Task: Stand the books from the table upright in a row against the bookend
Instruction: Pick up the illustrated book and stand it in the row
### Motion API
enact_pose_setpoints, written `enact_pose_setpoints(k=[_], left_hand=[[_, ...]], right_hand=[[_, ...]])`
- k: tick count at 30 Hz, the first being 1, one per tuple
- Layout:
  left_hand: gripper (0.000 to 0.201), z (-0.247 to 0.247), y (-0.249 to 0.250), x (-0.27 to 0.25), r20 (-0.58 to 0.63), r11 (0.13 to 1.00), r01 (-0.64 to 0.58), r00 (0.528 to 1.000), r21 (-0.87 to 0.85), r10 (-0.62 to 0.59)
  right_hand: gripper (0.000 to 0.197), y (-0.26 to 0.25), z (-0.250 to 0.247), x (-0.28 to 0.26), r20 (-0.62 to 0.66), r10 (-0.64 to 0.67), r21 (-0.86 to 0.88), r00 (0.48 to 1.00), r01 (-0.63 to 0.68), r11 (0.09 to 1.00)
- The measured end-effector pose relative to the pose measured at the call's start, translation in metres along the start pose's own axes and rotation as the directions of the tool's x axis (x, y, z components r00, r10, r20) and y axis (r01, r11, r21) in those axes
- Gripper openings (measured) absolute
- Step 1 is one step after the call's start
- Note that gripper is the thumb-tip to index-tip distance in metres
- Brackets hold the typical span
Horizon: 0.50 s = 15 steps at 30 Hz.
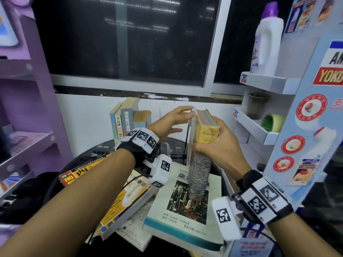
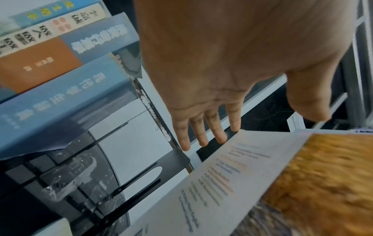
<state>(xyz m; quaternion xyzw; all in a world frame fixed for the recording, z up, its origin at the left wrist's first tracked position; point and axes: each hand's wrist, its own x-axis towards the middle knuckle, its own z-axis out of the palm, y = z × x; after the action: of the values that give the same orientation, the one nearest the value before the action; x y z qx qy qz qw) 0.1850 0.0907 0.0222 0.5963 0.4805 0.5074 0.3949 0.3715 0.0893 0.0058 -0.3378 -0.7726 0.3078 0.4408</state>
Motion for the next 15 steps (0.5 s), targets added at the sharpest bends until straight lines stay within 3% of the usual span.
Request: enact_pose_setpoints(k=[3, 8, 12, 15], left_hand=[[0.070, -0.001, -0.005, 0.006, -0.049, 0.998, 0.002, 0.999, -0.071, -0.005], [0.057, 0.000, -0.016, 0.013, 0.053, 0.986, -0.016, 0.998, -0.165, 0.025], [0.038, 0.005, -0.017, 0.014, 0.098, 0.974, -0.027, 0.994, -0.223, 0.050], [0.040, 0.008, -0.017, 0.015, 0.055, 0.974, -0.060, 0.996, -0.220, 0.074]], right_hand=[[0.079, 0.008, -0.009, 0.005, 0.108, 0.017, 0.089, 0.994, -0.027, 0.996], [0.086, 0.015, -0.032, 0.015, 0.333, -0.004, 0.208, 0.943, -0.069, 0.976], [0.082, 0.015, -0.039, 0.017, 0.322, -0.015, 0.191, 0.947, -0.050, 0.980], [0.077, 0.011, -0.038, 0.016, 0.241, -0.016, 0.092, 0.970, -0.006, 0.996]])
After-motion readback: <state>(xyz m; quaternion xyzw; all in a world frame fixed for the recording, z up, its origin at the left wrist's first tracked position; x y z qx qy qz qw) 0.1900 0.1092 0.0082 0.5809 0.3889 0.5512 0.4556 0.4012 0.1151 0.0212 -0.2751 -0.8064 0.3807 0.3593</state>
